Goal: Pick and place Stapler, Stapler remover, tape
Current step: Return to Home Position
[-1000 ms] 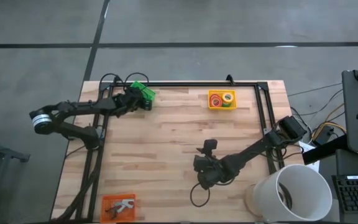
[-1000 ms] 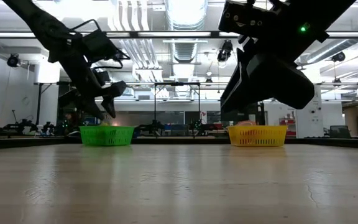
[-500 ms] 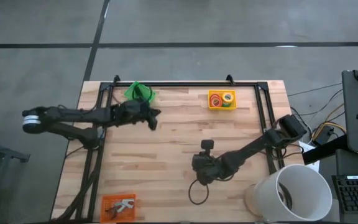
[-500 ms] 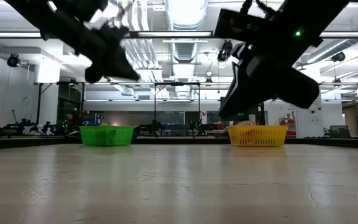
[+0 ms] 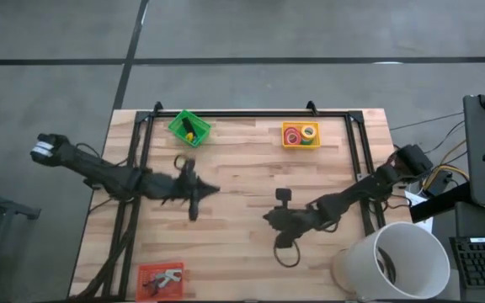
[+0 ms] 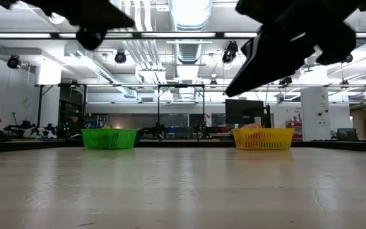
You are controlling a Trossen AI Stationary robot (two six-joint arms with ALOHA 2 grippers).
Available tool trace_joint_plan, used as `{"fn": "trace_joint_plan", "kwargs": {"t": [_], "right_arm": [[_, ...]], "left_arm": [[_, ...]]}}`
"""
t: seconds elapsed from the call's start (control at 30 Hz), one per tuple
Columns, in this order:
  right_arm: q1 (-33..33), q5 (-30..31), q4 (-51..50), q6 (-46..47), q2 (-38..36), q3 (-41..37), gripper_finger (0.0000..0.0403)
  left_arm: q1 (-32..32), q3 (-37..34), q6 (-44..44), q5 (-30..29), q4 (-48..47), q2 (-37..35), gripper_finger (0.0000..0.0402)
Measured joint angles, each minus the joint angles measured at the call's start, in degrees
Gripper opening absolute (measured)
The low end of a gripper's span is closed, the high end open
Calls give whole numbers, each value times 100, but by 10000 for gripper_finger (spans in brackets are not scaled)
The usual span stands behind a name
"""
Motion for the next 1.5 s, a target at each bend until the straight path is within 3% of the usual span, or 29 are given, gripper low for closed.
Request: {"fn": "trace_joint_plan", "kwargs": {"t": [0.1, 0.23, 0.3, 0.37, 0.47, 0.67, 0.77, 0.83, 1.0, 1.17, 1.3, 1.5], "right_arm": [[-14, -395, 531, -4, -373, -472, 8], [-107, -735, 917, -41, -877, -1087, 8], [-142, -743, 957, 150, -1107, -1308, 8], [-144, -773, 1023, 202, -1373, -1547, 8], [-131, -1019, 1815, 114, -1777, -1952, 8], [-744, -2652, 3872, -206, -2332, -2961, 8], [-1282, -3512, 4540, -210, -2353, -3264, 8], [-1583, -3731, 4786, -227, -2326, -3385, 8], [-1881, -3873, 4763, -640, -2507, -3650, 8], [-1886, -3763, 4844, -748, -3062, -4169, 8], [-1891, -3269, 4862, -726, -3837, -4668, 8], [-1904, -3098, 4397, -729, -5212, -5178, 8]], "left_arm": [[-609, -7, 97, -350, 111, 21, 4], [-1113, -4, 417, -1464, -404, -12, 8], [-1297, -38, 230, -1512, -891, -39, 13], [-1419, -184, -151, -1434, -667, 7, 18], [-1468, -531, 263, -835, 48, 8, 24], [-1057, -1613, 985, 454, 2053, -403, 22], [-475, -2127, 1009, 1649, 2807, -643, 20], [-107, -2414, 978, 2276, 3123, -819, 21], [542, -2987, 956, 2372, 3143, -1407, 27], [772, -3463, 981, 2456, 3056, -2167, 26], [799, -3464, 948, 2444, 2202, -2754, 23], [799, -3469, 1126, 2581, 1859, -3474, 25]]}}
